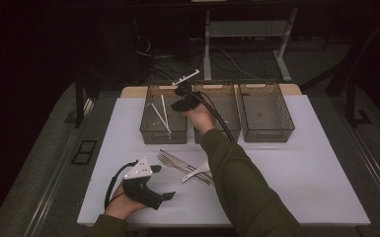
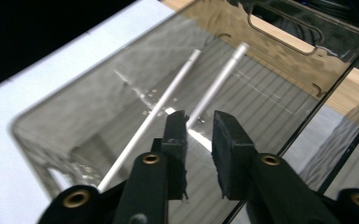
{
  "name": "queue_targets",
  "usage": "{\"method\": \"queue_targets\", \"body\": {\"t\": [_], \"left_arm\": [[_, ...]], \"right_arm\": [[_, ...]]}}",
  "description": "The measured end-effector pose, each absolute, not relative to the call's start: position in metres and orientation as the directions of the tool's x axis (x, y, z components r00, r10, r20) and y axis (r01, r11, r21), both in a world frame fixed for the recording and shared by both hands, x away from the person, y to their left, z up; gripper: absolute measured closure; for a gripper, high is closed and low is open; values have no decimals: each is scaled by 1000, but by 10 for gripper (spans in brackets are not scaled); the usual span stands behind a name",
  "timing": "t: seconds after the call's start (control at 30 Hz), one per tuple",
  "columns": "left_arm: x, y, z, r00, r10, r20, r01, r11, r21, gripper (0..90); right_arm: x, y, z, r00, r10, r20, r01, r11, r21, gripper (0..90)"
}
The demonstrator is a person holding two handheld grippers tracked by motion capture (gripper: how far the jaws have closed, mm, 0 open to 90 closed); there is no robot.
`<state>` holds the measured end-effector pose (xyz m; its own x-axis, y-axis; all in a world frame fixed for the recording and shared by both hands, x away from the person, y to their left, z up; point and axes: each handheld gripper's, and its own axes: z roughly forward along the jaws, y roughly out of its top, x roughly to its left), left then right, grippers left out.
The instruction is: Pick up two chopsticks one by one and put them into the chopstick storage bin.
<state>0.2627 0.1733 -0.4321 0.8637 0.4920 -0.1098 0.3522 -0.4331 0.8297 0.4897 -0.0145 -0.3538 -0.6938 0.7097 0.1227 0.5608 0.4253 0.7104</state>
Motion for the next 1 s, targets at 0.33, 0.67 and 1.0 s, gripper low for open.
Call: {"method": "queue_targets", "body": {"t": [0.33, 0.67, 1.0], "left_arm": [[262, 173, -433, 864, 492, -109, 352, -434, 829, 0], [263, 172, -433, 864, 493, -101, 351, -446, 824, 0], [263, 173, -434, 862, 497, -96, 352, -454, 819, 0]], "right_arm": [[473, -30, -338, -742, 656, 139, 517, 428, 741, 522], [453, -60, -337, -769, 623, 146, 486, 420, 766, 425], [431, -91, -340, -790, 595, 148, 454, 406, 793, 393]]}}
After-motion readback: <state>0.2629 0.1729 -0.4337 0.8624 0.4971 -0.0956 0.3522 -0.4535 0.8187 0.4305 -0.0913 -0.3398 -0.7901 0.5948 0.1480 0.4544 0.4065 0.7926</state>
